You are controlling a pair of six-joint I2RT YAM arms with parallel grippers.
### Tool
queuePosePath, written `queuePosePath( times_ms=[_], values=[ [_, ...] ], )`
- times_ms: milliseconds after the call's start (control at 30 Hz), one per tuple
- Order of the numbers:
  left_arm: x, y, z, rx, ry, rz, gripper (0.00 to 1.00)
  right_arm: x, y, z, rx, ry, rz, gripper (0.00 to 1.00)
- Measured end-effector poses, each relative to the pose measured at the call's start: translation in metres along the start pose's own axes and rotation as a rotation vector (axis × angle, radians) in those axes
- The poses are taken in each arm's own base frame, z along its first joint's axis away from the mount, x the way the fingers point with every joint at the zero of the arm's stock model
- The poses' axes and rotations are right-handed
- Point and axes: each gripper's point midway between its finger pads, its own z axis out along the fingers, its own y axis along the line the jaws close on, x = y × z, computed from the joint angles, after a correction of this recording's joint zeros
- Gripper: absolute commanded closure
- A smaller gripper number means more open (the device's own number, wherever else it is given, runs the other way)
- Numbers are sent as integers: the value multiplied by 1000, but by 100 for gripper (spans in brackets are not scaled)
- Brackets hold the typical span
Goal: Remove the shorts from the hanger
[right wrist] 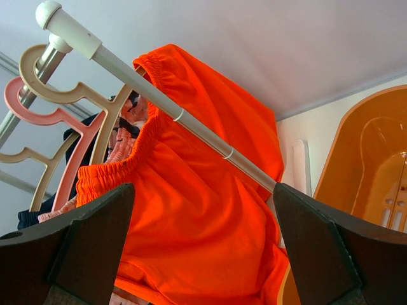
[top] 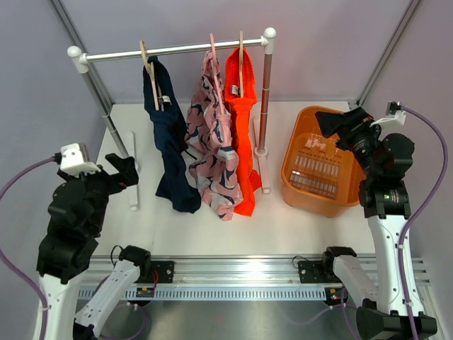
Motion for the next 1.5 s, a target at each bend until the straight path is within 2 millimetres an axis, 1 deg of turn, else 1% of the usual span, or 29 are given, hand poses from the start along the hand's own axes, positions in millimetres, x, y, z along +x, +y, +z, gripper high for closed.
queuePosePath(
  times_ms=[67, 167, 233, 300, 400, 467, 533, 567, 633, 733, 800, 933, 1033, 1100, 1133, 1233, 1267, 1333, 1500],
  values=[
    [-23, -8, -12, 47, -47, -19, 1, 1, 0, 0, -2, 4, -1, 1],
    [-53, -22, -24, 114, -100, -41, 1, 3, -1, 1, -3, 13, 1, 1],
    [-68, -33, -22, 148, -112, -48, 1, 5, -1, 4, -7, 27, 4, 0],
    [-78, -46, -12, 179, -113, -55, 1, 9, -3, 8, -10, 47, 12, 1],
    [-77, -67, 19, 202, -72, -57, 1, 17, -7, 16, -15, 84, 27, 0],
    [-70, -79, 44, 205, -34, -59, 1, 22, -9, 20, -20, 106, 34, 1],
    [-65, -87, 65, 203, -13, -59, 1, 26, -9, 22, -25, 125, 41, 0],
    [-63, -92, 75, 205, -4, -60, 1, 27, -9, 22, -29, 130, 42, 1],
    [-63, -98, 89, 207, -7, -63, 1, 27, -8, 22, -32, 132, 41, 1],
    [-72, -104, 99, 210, -32, -71, 1, 26, -7, 21, -37, 128, 38, 1],
    [-86, -108, 101, 216, -61, -77, 1, 25, -6, 19, -40, 125, 33, 1],
    [-120, -115, 97, 230, -145, -97, 1, 24, -3, 16, -46, 119, 24, 0],
    [-130, -115, 95, 230, -175, -103, 1, 22, -1, 14, -51, 113, 17, 1],
    [-134, -117, 98, 227, -181, -104, 2, 22, -1, 14, -52, 111, 15, 1],
    [-136, -119, 102, 224, -180, -104, 5, 22, -1, 14, -52, 112, 15, 1],
    [-149, -128, 116, 219, -179, -103, 7, 22, -1, 14, -49, 115, 17, 0],
    [-150, -131, 122, 215, -174, -101, 10, 23, -2, 13, -48, 116, 17, 1],
    [-148, -134, 134, 203, -156, -95, 12, 23, -2, 13, -47, 117, 18, 1],
    [-135, -139, 158, 174, -97, -76, 18, 24, -2, 12, -44, 120, 19, 0]
  ],
)
